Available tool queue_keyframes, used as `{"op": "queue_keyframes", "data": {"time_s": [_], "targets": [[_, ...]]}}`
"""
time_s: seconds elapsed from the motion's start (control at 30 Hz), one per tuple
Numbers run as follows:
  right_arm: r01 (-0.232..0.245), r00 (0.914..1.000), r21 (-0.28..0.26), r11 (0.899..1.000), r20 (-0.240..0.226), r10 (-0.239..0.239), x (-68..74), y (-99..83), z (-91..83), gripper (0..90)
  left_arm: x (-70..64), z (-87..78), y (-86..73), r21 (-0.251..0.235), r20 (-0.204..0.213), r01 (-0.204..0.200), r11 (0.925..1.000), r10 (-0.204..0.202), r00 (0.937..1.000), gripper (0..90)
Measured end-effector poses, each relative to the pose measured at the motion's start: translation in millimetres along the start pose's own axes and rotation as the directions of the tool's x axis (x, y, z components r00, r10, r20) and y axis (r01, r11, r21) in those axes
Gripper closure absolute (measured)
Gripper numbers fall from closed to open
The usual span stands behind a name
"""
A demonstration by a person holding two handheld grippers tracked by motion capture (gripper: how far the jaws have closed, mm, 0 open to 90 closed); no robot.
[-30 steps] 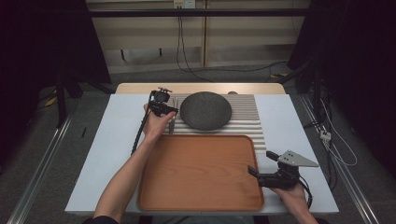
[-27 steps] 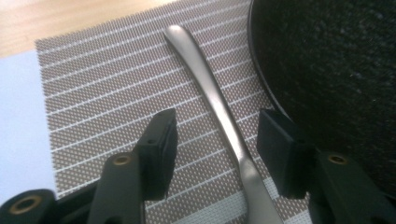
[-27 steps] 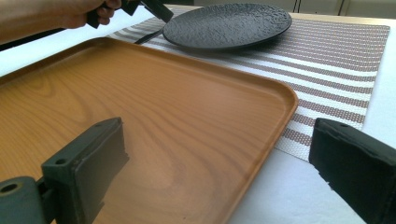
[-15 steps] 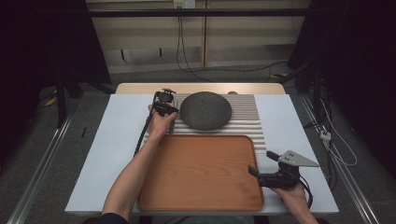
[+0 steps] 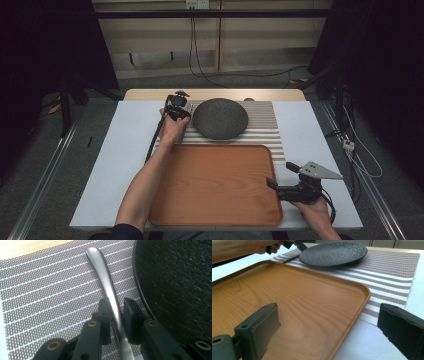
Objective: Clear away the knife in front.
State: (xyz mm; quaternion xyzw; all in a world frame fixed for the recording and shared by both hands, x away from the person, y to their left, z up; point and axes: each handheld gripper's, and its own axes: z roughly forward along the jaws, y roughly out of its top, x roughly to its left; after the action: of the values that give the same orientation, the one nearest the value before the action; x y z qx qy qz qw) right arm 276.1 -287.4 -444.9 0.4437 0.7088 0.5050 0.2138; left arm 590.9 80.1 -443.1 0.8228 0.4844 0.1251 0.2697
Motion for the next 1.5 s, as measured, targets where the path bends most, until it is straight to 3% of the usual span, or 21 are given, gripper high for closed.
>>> {"op": "queue_keyframes", "data": {"time_s": [0.13, 0.27, 0.37, 0.53, 0.67, 0.77, 1.0, 1.3, 1.37, 1.43, 1.5], "targets": [[-0.003, 1.0000, 0.000, 1.000, 0.002, 0.003, -0.4, -0.3, -0.4, 4.0, 8.5, 1.4, 0.8, -0.012, 0.025, 0.025, 0.9996, -0.025, 0.9994, 77.4], [-0.006, 1.0000, 0.002, 1.000, 0.003, 0.006, -0.7, -0.4, 0.0, 4.0, 8.4, 2.7, 2.7, -0.012, 0.008, 0.015, 0.9998, -0.015, 0.9999, 77.5], [-0.004, 1.0000, 0.003, 1.000, 0.004, 0.004, -0.6, -0.4, 0.2, 4.0, 11.1, 3.4, 4.5, -0.009, 0.019, 0.027, 0.9996, -0.026, 0.9995, 77.8], [-0.007, 1.0000, 0.003, 1.000, 0.006, 0.007, -1.4, -0.5, 0.5, 4.0, 11.2, 3.8, 6.6, -0.001, 0.010, 0.010, 0.9999, -0.010, 0.9999, 78.2], [-0.008, 0.9999, 0.006, 1.000, 0.007, 0.008, -1.7, -0.6, 1.2, 3.9, 9.3, 5.3, 8.8, 0.005, 0.004, -0.040, 0.9992, 0.040, 0.9992, 80.1], [-0.009, 0.9999, 0.005, 1.000, 0.006, 0.009, -1.7, -0.6, 0.9, 4.0, 11.8, 5.2, 8.5, 0.005, 0.022, -0.036, 0.9993, 0.036, 0.9991, 80.1], [-0.011, 0.9999, 0.007, 1.000, 0.005, 0.011, -1.7, -0.6, 2.1, 4.0, 16.6, -0.2, 7.2, 0.057, 0.051, -0.043, 0.9974, 0.040, 0.9979, 79.8], [-0.007, 1.0000, 0.008, 1.000, 0.004, 0.007, -1.2, -0.4, 2.1, 4.0, 14.0, 0.8, 7.5, 0.059, 0.026, -0.022, 0.9980, 0.021, 0.9995, 78.8], [-0.007, 1.0000, 0.008, 1.000, 0.004, 0.007, -1.3, -0.4, 2.1, 4.0, 13.9, 0.6, 8.7, 0.069, 0.027, -0.050, 0.9964, 0.048, 0.9985, 79.2], [-0.006, 1.0000, 0.007, 1.000, 0.002, 0.006, -1.1, -0.4, 1.9, 4.0, 15.4, 0.5, 9.2, 0.072, 0.039, -0.044, 0.9964, 0.042, 0.9984, 80.1], [-0.010, 0.9999, 0.007, 1.000, 0.003, 0.010, -1.4, -0.5, 1.7, 4.0, 14.9, 0.6, 9.1, 0.070, 0.035, -0.063, 0.9956, 0.061, 0.9975, 80.2]]}}
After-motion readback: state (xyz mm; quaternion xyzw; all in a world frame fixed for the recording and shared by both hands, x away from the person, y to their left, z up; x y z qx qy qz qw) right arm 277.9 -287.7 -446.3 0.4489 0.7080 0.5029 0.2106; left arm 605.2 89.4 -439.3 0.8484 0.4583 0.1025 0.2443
